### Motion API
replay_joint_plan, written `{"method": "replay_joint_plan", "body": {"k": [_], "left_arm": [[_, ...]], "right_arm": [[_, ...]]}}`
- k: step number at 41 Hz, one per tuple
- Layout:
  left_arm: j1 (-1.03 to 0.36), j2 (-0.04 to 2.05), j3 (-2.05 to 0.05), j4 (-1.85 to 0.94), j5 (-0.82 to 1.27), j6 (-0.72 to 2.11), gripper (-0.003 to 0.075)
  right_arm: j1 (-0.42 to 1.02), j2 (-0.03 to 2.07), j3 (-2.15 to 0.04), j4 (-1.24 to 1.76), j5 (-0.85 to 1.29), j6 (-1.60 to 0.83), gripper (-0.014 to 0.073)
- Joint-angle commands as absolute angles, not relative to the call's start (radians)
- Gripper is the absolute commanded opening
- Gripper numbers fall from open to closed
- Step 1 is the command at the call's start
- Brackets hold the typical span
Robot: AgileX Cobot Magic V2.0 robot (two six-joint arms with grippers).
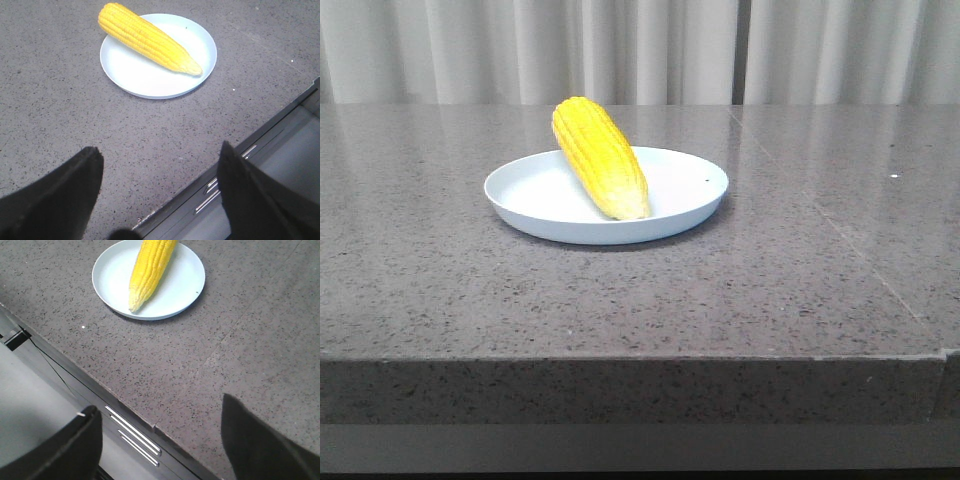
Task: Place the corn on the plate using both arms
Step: 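Raise the right gripper up and away from the plate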
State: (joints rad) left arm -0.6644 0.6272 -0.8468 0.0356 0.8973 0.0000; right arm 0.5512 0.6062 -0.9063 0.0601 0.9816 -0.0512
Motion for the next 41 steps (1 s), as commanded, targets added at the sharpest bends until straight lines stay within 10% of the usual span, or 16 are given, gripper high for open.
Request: {"method": "replay_joint_plan", "body": {"k": [1, 10, 27, 41], "left_arm": [[-0.672, 0.629, -0.874, 0.029, 0.819, -0.006, 0.048], [-0.672, 0.629, -0.874, 0.029, 0.819, -0.006, 0.0435], [-0.672, 0.629, -0.874, 0.033, 0.819, -0.006, -0.0007], [-0.672, 0.629, -0.874, 0.072, 0.819, 0.0, -0.002]], "right_arm": [[0.549, 0.606, -0.927, 0.062, 0.904, -0.062, 0.0521], [0.549, 0.606, -0.927, 0.063, 0.88, -0.062, 0.0472], [0.549, 0.606, -0.927, 0.063, 0.878, -0.062, -0.0071], [0.549, 0.607, -0.927, 0.063, 0.872, -0.062, -0.0067]]}}
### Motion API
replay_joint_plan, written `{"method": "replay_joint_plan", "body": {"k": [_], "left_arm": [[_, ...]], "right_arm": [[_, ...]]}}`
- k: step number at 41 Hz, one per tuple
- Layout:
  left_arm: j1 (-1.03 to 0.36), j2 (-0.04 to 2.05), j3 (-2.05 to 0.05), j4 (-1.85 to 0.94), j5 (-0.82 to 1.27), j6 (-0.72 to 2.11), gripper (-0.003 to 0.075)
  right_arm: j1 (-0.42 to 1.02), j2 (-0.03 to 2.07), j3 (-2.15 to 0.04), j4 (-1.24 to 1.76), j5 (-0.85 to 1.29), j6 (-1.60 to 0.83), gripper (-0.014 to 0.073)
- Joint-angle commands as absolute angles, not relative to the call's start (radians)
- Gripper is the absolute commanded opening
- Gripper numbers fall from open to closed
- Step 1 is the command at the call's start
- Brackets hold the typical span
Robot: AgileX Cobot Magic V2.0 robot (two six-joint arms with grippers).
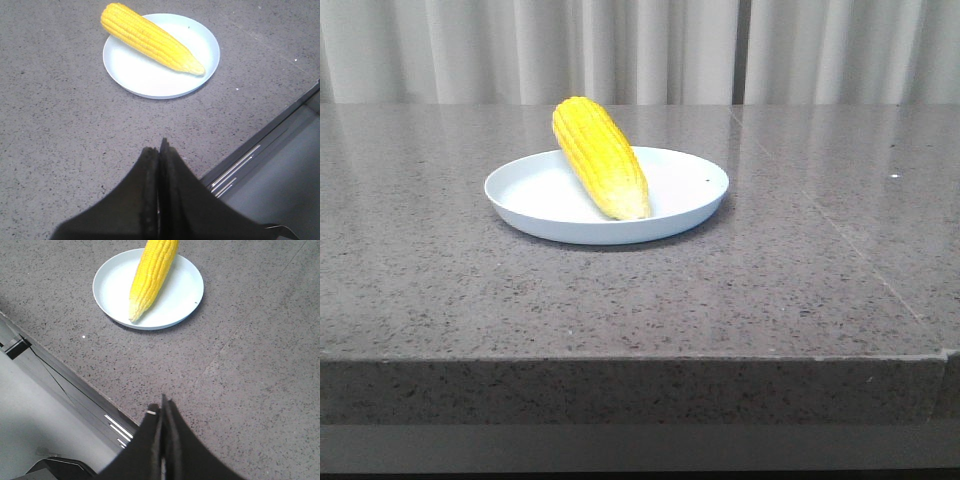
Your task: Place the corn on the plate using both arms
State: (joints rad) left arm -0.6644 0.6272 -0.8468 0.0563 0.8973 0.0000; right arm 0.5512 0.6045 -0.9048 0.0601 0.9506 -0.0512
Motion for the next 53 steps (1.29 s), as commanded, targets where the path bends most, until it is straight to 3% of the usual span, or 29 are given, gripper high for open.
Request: {"method": "replay_joint_plan", "body": {"k": [1, 33, 41, 53], "left_arm": [[-0.672, 0.629, -0.874, 0.08, 0.819, 0.0, -0.002], [-0.654, 0.601, -0.874, 0.084, 0.819, 0.0, -0.002], [-0.516, 0.519, -0.834, 0.086, 0.763, 0.0, -0.002], [-0.285, 0.289, -0.464, 0.078, 0.349, 0.0, -0.002]], "right_arm": [[0.549, 0.607, -0.927, 0.063, 0.872, -0.062, -0.0067], [0.549, 0.607, -0.927, 0.063, 0.875, -0.062, -0.0067], [0.549, 0.607, -0.927, 0.063, 0.875, -0.062, -0.0067], [0.549, 0.607, -0.927, 0.063, 0.875, -0.062, -0.0067]]}}
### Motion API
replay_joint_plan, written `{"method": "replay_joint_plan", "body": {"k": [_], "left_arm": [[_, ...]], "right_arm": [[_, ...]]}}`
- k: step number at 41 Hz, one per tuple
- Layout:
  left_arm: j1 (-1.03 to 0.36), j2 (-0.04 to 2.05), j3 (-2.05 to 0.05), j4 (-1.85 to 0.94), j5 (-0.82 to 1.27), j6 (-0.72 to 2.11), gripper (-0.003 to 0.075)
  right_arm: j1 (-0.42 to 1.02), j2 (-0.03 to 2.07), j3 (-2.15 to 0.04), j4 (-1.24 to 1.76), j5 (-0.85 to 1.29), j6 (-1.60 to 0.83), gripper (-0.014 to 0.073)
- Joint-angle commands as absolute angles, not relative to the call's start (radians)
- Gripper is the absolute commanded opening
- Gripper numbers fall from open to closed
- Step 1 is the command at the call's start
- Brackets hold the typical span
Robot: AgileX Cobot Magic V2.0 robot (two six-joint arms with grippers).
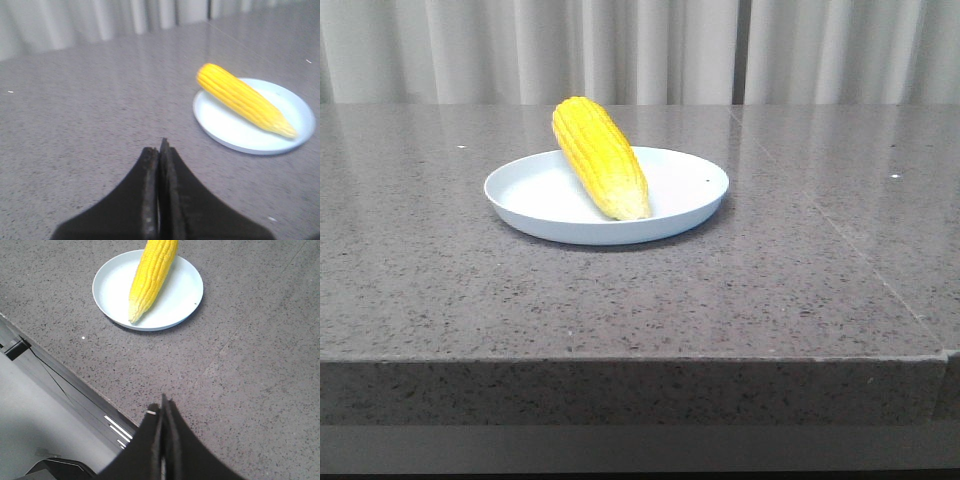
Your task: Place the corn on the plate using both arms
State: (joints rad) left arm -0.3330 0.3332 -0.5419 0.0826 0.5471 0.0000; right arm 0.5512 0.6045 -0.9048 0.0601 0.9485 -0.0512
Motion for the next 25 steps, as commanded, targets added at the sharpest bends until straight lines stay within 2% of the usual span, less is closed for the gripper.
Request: {"method": "replay_joint_plan", "body": {"k": [1, 9, 17, 25], "left_arm": [[-0.266, 0.272, -0.433, 0.077, 0.312, 0.0, -0.002], [-0.165, 0.114, -0.158, 0.011, 0.082, 0.0, -0.002], [-0.092, -0.011, 0.03, -0.035, -0.1, 0.0, -0.002], [-0.068, -0.023, 0.031, 0.02, -0.039, 0.0, -0.002]], "right_arm": [[0.549, 0.607, -0.927, 0.063, 0.875, -0.062, -0.0067], [0.549, 0.607, -0.927, 0.063, 0.875, -0.062, -0.0067], [0.549, 0.607, -0.927, 0.063, 0.875, -0.062, -0.0067], [0.549, 0.607, -0.927, 0.063, 0.875, -0.062, -0.0067]]}}
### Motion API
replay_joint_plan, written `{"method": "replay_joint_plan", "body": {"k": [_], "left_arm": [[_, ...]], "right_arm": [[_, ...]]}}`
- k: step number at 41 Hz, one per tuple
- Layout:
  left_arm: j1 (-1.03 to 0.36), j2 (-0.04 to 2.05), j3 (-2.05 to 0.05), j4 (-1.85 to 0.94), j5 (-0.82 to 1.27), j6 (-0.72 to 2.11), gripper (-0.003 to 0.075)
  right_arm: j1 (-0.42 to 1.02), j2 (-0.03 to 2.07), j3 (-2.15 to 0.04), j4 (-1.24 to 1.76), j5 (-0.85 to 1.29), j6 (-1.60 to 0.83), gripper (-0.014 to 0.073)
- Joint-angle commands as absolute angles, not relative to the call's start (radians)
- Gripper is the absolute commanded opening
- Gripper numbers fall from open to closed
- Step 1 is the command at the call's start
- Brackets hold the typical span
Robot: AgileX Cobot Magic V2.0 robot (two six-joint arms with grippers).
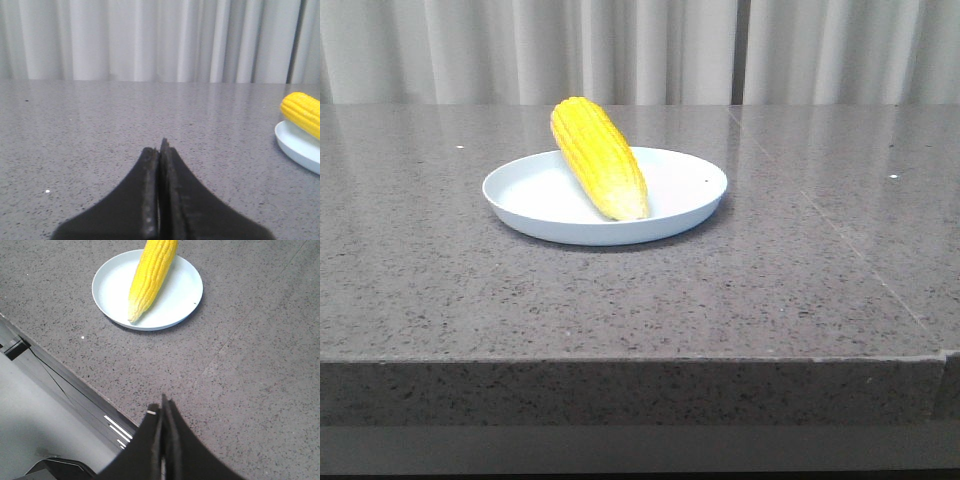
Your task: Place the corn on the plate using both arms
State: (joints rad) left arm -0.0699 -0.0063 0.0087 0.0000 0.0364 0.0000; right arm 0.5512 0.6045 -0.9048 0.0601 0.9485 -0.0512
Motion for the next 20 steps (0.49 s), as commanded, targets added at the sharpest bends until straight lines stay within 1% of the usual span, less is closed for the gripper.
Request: {"method": "replay_joint_plan", "body": {"k": [1, 20], "left_arm": [[-0.068, -0.023, 0.031, 0.021, -0.034, 0.0, -0.002], [-0.073, -0.023, 0.031, 0.024, -0.051, 0.0, -0.002]], "right_arm": [[0.549, 0.607, -0.927, 0.063, 0.875, -0.062, -0.0067], [0.549, 0.607, -0.927, 0.063, 0.875, -0.062, -0.0067]]}}
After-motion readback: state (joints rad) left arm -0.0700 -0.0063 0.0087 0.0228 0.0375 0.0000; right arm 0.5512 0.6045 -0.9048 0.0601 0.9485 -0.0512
